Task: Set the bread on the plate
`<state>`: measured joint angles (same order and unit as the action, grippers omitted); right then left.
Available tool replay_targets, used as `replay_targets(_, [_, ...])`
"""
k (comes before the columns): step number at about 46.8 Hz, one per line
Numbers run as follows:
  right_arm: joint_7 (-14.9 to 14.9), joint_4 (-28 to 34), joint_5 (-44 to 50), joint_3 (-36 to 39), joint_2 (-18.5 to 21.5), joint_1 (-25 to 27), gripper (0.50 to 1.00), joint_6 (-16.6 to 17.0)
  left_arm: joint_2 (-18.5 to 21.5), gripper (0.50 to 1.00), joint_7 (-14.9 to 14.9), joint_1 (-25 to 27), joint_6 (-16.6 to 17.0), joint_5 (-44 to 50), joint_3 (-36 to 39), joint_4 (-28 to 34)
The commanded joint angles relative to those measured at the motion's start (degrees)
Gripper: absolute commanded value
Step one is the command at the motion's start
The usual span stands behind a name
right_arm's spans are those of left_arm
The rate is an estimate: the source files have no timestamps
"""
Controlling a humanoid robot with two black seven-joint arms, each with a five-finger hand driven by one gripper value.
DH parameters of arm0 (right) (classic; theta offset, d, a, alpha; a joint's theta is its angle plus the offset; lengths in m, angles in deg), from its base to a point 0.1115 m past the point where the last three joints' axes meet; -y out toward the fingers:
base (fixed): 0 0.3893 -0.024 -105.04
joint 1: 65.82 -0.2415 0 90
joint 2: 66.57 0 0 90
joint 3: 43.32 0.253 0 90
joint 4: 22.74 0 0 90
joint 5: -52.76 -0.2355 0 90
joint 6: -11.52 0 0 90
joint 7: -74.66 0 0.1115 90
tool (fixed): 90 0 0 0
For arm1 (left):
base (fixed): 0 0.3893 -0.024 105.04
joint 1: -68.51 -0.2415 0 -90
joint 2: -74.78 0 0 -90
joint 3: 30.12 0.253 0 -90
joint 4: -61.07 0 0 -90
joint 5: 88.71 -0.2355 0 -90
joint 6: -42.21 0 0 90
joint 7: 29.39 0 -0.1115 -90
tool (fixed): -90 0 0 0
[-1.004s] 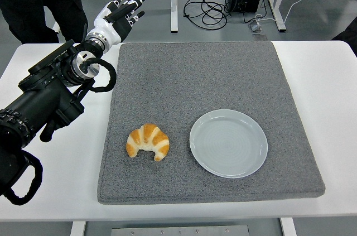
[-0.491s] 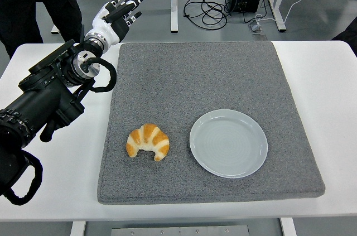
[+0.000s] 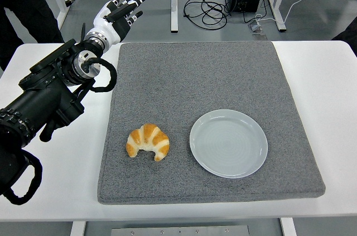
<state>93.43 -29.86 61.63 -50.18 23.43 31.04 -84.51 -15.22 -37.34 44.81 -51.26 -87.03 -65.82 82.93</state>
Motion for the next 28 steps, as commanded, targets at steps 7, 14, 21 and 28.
replay_targets(7, [0.04,0.0,0.0,0.0,0.0,0.0,1.0,-0.04,0.0,0.98,-3.65,1.02,0.83,-8.89,4.05,0.55])
replay_targets(14, [0.04,0.0,0.0,0.0,0.0,0.0,1.0,-0.04,0.0,0.978,-4.54,1.91,6.45,-14.34,7.04,5.73])
replay_targets(21, [-0.05,0.0,0.0,0.0,0.0,0.0,1.0,-0.04,3.51,0.98,-4.36,2.08,9.79,-15.05,10.99,17.59])
replay_targets(28, [-0.05,0.0,0.0,0.0,0.0,0.0,1.0,-0.04,8.25,0.98,-4.27,2.52,10.76,-16.27,12.58,24.01])
